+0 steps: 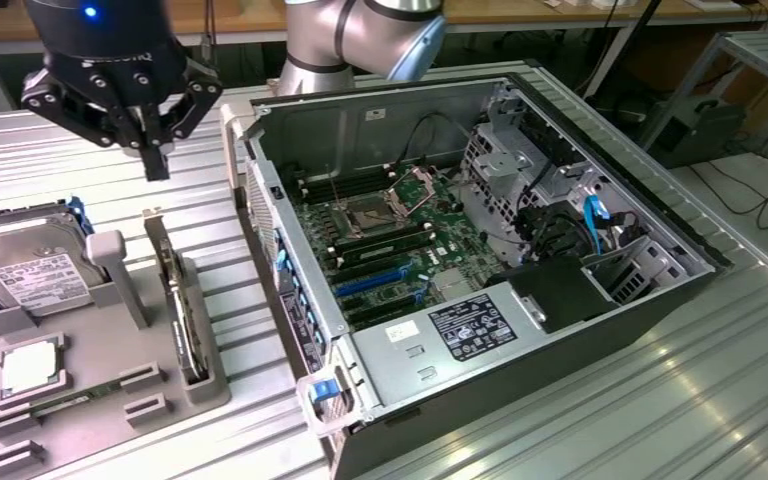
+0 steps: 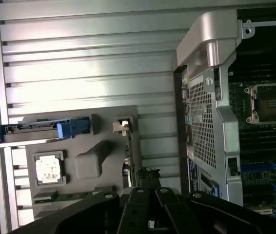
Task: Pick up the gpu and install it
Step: 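Reach for the gpu, then pick up the gpu and move the gpu toward the slot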
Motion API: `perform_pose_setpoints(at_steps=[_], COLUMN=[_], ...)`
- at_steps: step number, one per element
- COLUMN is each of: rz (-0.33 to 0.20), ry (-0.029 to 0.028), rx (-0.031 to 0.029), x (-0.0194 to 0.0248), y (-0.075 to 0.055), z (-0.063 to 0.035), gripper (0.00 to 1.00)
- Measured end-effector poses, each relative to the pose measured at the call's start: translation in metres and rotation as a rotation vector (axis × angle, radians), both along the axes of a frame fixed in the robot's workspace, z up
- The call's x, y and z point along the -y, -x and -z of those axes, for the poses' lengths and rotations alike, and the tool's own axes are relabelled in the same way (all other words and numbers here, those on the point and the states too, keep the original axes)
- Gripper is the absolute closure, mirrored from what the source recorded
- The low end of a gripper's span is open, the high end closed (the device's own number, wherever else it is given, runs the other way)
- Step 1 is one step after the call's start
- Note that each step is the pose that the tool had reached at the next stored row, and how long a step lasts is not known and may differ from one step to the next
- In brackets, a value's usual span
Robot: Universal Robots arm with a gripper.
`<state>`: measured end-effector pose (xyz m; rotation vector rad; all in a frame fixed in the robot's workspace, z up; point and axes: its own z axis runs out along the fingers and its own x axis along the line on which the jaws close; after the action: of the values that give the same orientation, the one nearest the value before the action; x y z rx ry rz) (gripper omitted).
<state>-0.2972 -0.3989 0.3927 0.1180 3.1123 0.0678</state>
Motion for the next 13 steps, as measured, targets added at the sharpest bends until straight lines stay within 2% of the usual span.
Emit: perform_pose_setpoints(at_steps=[6, 13], rz=[0.0, 0.0], ry=[0.0, 0.0001], rx=[-0.0001, -0.0001], x=[0.0, 0.0], y=[0.021, 0.023], z=[0.0002, 0.0001], gripper=[0.89, 0.89])
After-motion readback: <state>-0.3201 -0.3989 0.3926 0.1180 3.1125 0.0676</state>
